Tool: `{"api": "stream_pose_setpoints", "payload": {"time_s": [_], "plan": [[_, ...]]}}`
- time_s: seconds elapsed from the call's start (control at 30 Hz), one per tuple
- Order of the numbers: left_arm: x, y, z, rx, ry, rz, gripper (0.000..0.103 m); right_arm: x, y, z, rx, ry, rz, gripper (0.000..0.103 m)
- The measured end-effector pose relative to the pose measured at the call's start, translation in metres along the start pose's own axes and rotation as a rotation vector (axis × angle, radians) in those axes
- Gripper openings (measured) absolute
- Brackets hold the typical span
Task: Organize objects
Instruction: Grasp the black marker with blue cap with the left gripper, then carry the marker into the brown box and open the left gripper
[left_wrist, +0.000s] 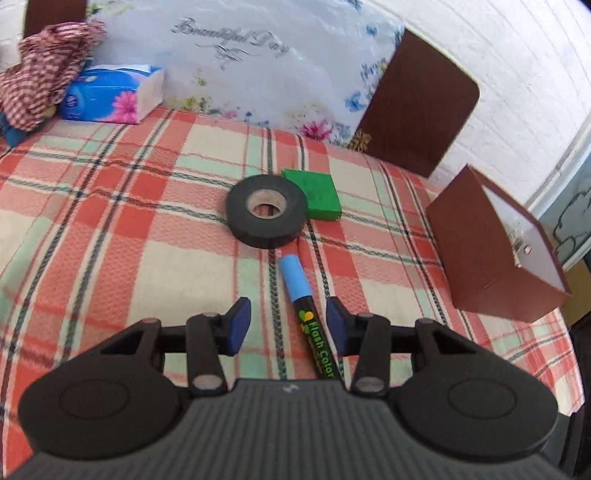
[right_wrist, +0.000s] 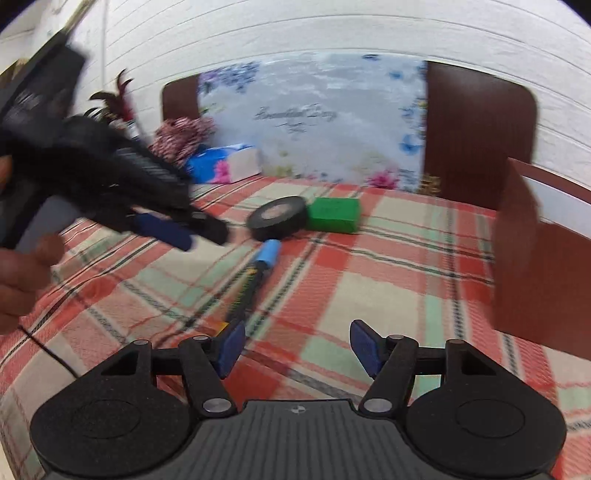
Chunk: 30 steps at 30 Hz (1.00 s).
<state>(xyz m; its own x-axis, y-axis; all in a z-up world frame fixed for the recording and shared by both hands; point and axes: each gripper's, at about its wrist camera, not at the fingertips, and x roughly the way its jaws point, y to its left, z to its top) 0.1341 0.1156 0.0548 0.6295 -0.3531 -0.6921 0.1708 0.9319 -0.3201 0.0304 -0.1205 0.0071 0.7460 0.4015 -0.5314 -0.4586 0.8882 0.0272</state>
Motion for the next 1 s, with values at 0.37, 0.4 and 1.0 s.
{"api": "stream_pose_setpoints", "payload": {"time_s": [0.37, 0.4, 1.0], "plan": [[0.036, -0.031, -0.016, 0.017, 0.080, -0.005, 0.027, 0.015, 0.013, -0.007, -0.016, 0.037, 0.033, 0.016], [0.033, -0.037, -0.016, 0.021, 0.072, -0.008, 0.026, 0.010, 0.014, -0.009, -0.024, 0.018, 0.020, 0.017], [0.025, -0.262, 0.068, 0.351, -0.121, -0.202, 0.019, -0.078, -0.121, 0.026, 0.146, -0.331, -0.308, 0.017]]}}
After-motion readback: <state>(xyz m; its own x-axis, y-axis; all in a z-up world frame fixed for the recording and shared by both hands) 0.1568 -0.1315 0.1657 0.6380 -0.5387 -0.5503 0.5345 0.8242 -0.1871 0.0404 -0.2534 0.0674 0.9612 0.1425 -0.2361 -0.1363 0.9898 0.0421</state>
